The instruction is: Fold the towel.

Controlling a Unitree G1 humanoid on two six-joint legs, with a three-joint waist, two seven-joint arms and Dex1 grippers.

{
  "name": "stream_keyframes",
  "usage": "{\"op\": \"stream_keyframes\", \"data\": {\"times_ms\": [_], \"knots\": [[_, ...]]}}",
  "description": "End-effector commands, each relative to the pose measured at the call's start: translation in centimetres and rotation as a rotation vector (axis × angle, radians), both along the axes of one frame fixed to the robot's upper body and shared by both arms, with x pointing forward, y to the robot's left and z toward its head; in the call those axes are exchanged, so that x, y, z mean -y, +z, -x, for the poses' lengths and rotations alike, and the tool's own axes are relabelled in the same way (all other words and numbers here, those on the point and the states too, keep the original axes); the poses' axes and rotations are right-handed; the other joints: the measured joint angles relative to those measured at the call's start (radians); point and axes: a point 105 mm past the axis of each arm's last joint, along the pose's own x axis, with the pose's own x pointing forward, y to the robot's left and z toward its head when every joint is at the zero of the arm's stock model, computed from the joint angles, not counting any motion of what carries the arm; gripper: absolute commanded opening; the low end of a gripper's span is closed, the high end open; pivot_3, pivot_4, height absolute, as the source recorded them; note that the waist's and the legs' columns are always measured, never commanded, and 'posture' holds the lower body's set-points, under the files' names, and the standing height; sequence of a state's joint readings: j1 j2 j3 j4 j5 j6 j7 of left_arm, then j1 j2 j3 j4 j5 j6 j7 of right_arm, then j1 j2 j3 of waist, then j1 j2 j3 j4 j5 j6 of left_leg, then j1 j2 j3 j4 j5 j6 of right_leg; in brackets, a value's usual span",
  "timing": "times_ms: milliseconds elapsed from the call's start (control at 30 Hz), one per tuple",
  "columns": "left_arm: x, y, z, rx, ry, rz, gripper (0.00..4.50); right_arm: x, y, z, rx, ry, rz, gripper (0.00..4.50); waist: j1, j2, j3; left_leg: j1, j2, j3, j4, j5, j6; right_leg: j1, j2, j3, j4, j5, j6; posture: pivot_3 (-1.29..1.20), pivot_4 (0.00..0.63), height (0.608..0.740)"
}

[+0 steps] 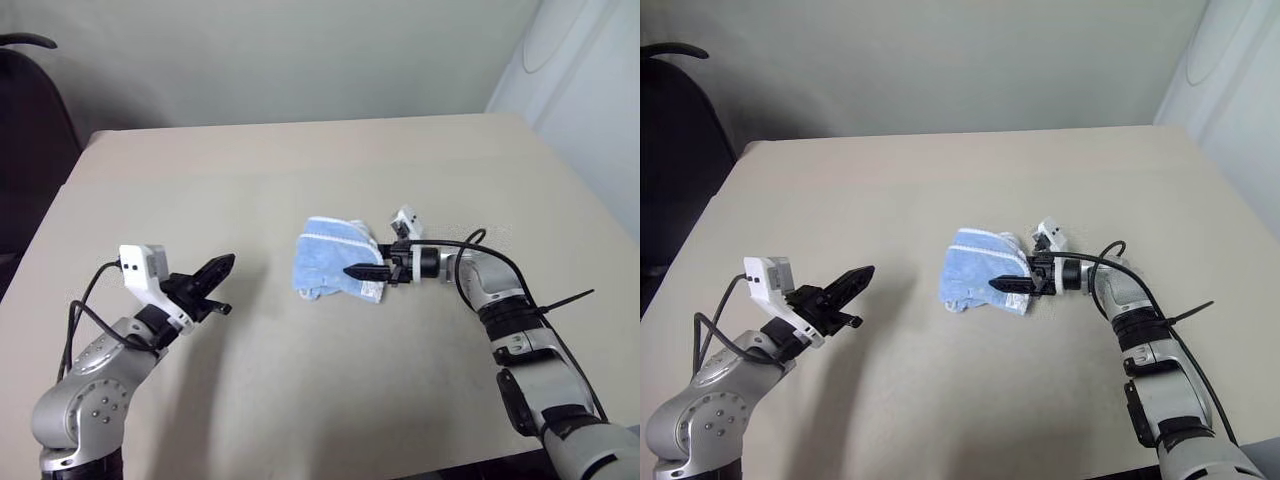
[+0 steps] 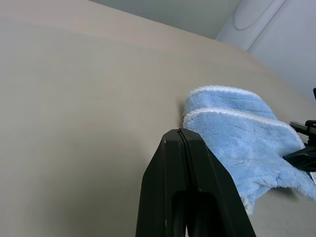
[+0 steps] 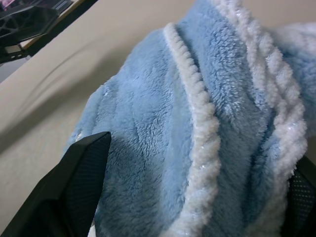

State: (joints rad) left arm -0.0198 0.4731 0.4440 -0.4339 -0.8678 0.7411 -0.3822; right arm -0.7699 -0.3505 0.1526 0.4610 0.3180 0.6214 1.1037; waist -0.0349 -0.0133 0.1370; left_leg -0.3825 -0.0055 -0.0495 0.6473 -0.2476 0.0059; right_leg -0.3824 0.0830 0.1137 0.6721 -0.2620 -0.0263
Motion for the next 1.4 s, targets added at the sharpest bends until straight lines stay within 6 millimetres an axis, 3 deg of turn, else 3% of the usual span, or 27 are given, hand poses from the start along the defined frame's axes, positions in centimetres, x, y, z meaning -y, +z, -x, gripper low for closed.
{"op": "stream_keyframes", "data": {"times_ms": [33,300,367,500,633,733,833,933,1033,1100,1233,1400], "knots": [[0.8,0.9,0.3,0.037,-0.024,-0.008,0.00,0.2,0.3,0.0,0.021,-0.012,0.011,3.24,0.000,0.000,0.000,0.000,0.000,0.000,0.000,0.000,0.000,0.000,0.000,0.000,0.000,0.000,0.000,0.00,0.150,0.740],[1.0,0.7,0.2,0.030,-0.028,-0.002,0.00,1.1,1.0,-0.1,0.003,-0.078,-0.032,0.39,-0.001,0.000,0.000,0.000,0.000,0.000,0.000,0.000,0.000,0.000,0.000,0.000,0.000,0.000,0.000,0.00,0.150,0.740],[1.1,0.7,0.1,0.028,-0.030,0.000,0.00,1.2,1.2,0.1,-0.009,-0.089,-0.054,0.04,0.000,0.000,0.000,0.000,0.000,0.000,0.000,0.000,0.000,0.000,0.000,0.000,0.000,0.000,0.000,0.00,0.150,0.740],[1.2,0.7,0.1,0.027,-0.032,0.003,0.00,2.2,3.0,0.2,-0.034,-0.147,-0.179,0.04,0.001,0.000,0.000,0.000,0.000,0.000,0.000,0.000,0.000,0.000,0.000,0.000,0.000,0.000,0.000,0.00,0.150,0.740],[1.2,0.7,0.1,0.032,-0.022,0.013,0.00,6.2,5.9,-1.4,-0.076,-0.335,-0.366,0.04,0.004,0.000,0.000,0.000,0.000,0.000,0.000,0.000,0.000,0.000,0.000,0.000,0.000,0.000,0.000,0.00,0.150,0.740],[1.2,0.6,0.3,0.029,-0.020,0.019,0.00,11.2,8.1,-3.4,-0.058,-0.576,-0.472,0.04,0.006,0.000,0.000,0.000,0.000,0.000,0.000,0.000,0.000,0.000,0.000,0.000,0.000,0.000,0.000,0.00,0.150,0.740],[1.3,0.4,0.2,0.024,-0.021,0.024,0.00,17.7,9.4,-4.6,-0.008,-0.843,-0.500,0.04,0.013,0.000,0.000,0.000,0.000,0.000,0.000,0.000,0.000,0.000,0.000,0.000,0.000,0.000,0.000,0.00,0.150,0.740],[1.4,0.3,0.0,0.021,-0.027,0.031,0.00,23.2,8.5,-5.0,-0.007,-1.097,-0.421,0.04,0.017,0.000,0.000,0.000,0.000,0.000,-0.001,0.000,0.001,0.000,0.000,0.000,-0.001,0.000,0.000,0.00,0.150,0.740],[1.8,0.3,-0.5,0.018,-0.041,0.033,0.00,26.9,6.4,-4.8,-0.038,-1.286,-0.290,0.04,0.016,0.000,0.000,0.000,0.000,0.000,-0.002,-0.001,0.001,0.000,0.000,0.001,0.000,0.000,0.000,0.00,0.150,0.740],[2.1,0.2,-0.8,0.013,-0.053,0.031,0.00,28.3,5.2,-4.6,-0.046,-1.346,-0.215,0.04,0.015,0.000,0.000,0.001,0.000,0.000,-0.002,-0.001,0.002,-0.001,0.000,0.001,0.002,0.000,0.000,0.00,0.150,0.740],[2.5,0.0,-1.1,0.010,-0.065,0.029,0.00,28.8,3.9,-4.7,-0.027,-1.356,-0.092,0.04,0.004,0.002,0.000,0.001,0.000,0.001,-0.002,-0.003,0.005,-0.003,0.000,0.002,0.005,0.000,0.000,0.00,0.150,0.740],[2.5,0.1,-0.9,0.015,-0.060,0.036,0.00,28.8,3.6,-4.7,-0.025,-1.344,-0.062,1.49,0.003,0.002,0.000,0.000,0.000,0.002,-0.002,-0.003,0.005,-0.003,0.000,0.002,0.005,0.000,0.000,0.00,0.150,0.740]]}}
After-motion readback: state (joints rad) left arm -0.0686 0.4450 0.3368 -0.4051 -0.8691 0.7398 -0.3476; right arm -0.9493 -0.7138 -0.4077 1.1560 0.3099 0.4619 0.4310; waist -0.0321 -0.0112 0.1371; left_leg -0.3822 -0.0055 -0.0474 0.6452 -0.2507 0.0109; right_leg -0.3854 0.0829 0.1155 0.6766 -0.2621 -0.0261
